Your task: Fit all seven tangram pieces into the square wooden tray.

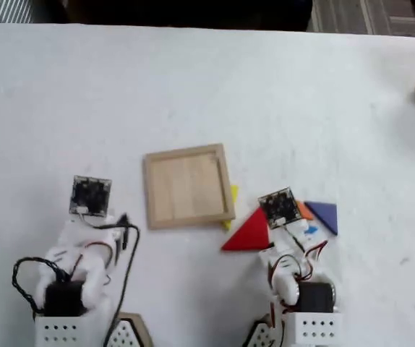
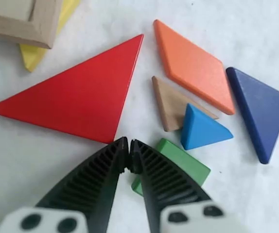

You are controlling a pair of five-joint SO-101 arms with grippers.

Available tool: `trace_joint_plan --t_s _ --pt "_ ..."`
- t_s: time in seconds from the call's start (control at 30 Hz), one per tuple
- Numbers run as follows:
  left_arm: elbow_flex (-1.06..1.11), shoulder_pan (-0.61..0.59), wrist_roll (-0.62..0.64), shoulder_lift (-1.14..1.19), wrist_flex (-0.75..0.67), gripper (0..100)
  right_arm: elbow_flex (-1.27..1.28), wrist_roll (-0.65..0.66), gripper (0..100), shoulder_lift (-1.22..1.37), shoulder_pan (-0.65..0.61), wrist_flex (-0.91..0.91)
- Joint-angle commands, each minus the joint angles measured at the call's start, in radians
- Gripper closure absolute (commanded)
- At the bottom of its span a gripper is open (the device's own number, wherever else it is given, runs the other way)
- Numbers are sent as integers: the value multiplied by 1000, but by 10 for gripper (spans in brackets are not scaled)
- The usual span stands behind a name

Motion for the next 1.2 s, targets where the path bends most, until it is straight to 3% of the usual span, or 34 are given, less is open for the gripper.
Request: trace_joint_plan --t_s 0.0,0.1,0.3,0.57,0.77,0.9,1.17 --pt "-91 -7 41 -2 -61 831 8 -3 981 -12 7 -1" --pt "-91 42 41 -2 -61 894 8 -3 981 -12 7 -1" --pt "-124 87 89 101 -104 849 8 -3 981 -12 7 -1" --pt "-512 120 256 733 -161 842 8 -3 981 -12 7 -1" --pt "-560 179 325 1144 -304 841 8 -3 981 -12 7 -1" --pt "-586 183 322 1328 -428 841 8 -3 981 -12 7 -1" --pt "-687 183 324 1520 -540 841 8 -3 981 -12 7 -1"
